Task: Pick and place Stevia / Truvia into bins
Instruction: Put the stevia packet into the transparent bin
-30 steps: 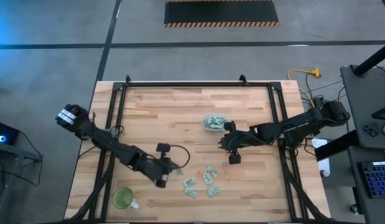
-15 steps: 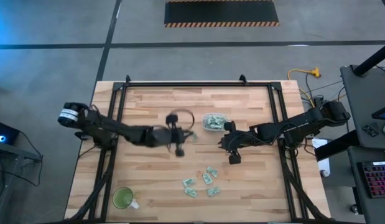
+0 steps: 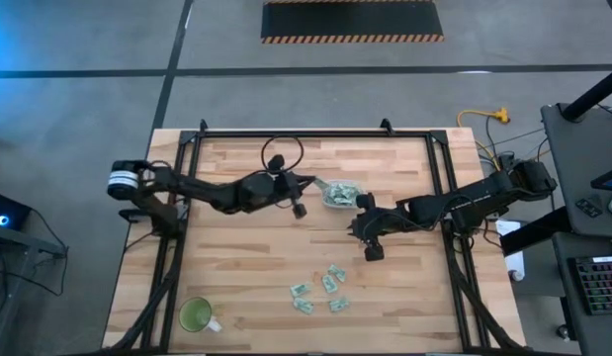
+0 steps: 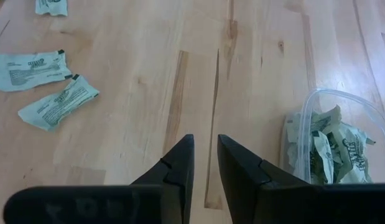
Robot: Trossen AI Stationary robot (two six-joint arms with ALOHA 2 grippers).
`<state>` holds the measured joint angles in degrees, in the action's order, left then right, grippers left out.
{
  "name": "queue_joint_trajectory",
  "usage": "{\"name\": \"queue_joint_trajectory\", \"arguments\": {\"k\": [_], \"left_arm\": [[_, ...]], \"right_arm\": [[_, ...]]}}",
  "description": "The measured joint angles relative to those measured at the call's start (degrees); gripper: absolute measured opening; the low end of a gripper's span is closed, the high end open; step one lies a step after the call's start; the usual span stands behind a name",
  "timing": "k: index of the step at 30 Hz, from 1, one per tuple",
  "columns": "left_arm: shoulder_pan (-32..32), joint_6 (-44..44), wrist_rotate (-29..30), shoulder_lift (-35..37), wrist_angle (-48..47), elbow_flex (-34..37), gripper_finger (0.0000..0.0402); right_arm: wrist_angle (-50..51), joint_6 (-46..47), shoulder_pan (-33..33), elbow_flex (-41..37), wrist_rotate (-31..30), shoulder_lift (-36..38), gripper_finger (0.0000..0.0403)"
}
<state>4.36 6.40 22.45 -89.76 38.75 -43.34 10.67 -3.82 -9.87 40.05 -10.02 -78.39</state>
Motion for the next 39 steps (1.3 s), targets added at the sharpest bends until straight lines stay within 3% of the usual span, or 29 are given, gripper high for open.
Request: {"name": "queue_joint_trajectory", "arguments": {"k": [8, 18, 26, 29, 39], "left_arm": [[2.1, -0.01, -1.16, -11.32, 3.68, -5.91, 0.0], [4.98, -0.74, -4.55, -19.9, -4.13, -16.04, 0.0], [6.59, -3.61, -9.28, -21.44, -13.21, -20.94, 0.0], [7.61, -5.81, -12.8, -21.42, -15.32, -21.52, 0.0], [8.63, -6.15, -16.44, -21.42, -20.8, -21.32, 0.0]], "right_arm": [[1.01, 0.33, 0.0, -0.04, 0.01, -0.02, 0.0061], [1.15, 0.4, 0.0, -0.07, 0.0, -0.04, 0.0063], [1.56, 0.38, 0.0, -0.09, 0.0, -0.04, 0.0059], [1.56, 0.4, 0.0, -0.09, 0.0, -0.04, 0.006], [1.54, 0.66, 0.0, -0.11, 0.0, -0.04, 0.0061]]}}
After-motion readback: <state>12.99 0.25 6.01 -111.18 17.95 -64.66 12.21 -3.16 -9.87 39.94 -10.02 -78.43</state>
